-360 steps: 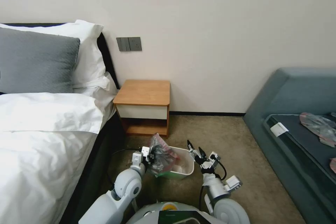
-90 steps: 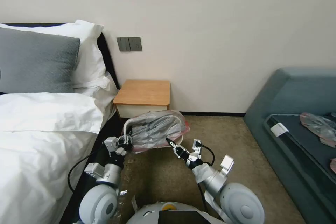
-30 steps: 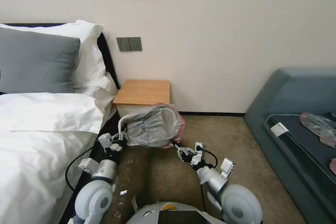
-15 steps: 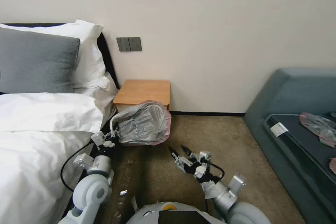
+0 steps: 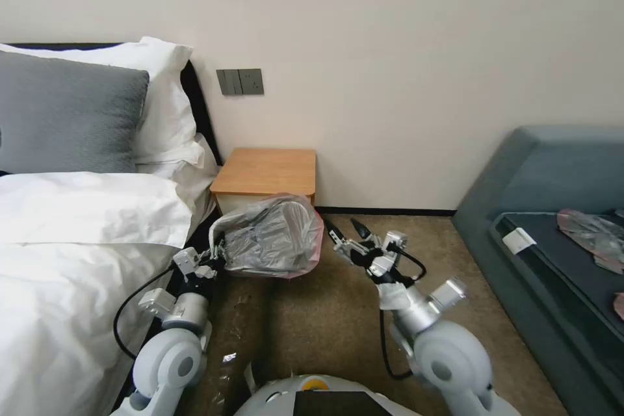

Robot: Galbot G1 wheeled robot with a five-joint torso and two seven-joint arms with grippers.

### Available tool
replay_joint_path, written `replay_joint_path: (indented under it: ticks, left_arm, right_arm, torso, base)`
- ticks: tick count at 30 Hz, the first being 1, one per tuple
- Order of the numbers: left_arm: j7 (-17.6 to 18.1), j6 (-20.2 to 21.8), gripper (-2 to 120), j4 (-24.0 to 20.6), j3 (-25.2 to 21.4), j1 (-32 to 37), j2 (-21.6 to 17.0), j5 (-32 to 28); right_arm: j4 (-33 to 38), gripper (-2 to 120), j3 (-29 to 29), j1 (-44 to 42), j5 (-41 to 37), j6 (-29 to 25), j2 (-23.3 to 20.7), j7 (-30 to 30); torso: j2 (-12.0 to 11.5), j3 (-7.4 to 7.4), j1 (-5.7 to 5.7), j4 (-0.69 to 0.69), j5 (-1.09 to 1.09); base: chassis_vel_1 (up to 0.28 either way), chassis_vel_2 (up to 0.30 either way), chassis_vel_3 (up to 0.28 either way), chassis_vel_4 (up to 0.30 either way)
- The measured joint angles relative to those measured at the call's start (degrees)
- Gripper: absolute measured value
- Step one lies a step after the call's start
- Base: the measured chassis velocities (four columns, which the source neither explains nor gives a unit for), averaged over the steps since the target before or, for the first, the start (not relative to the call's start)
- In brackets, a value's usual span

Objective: Pick up the garbage bag from the table and place it over the trash can.

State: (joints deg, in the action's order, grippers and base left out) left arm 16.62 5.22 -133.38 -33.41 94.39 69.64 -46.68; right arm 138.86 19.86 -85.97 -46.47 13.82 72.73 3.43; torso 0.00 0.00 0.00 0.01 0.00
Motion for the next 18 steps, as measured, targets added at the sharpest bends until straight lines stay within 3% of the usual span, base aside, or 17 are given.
replay_joint_path:
  ticks: [11, 18]
  left_arm:
    - [0.0, 1.1, 3, -1.8, 0.1, 1.4, -0.1, -0.2]
    - [0.0, 1.3, 3, -2.2, 0.0, 1.4, -0.2, -0.6]
  right_arm:
    - [-7.8, 100, -2.1, 4.9, -3.5, -0.1, 5.7, 2.8]
    - [-10.5, 100, -2.3, 5.9, -3.7, -0.2, 6.8, 3.0]
  torso:
    - [0.0, 0.0, 0.0, -0.01, 0.0]
    - [0.0, 0.0, 0.0, 0.0, 0.0]
  base:
    - [0.0, 0.0, 0.0, 0.0]
    - [0.0, 0.0, 0.0, 0.0]
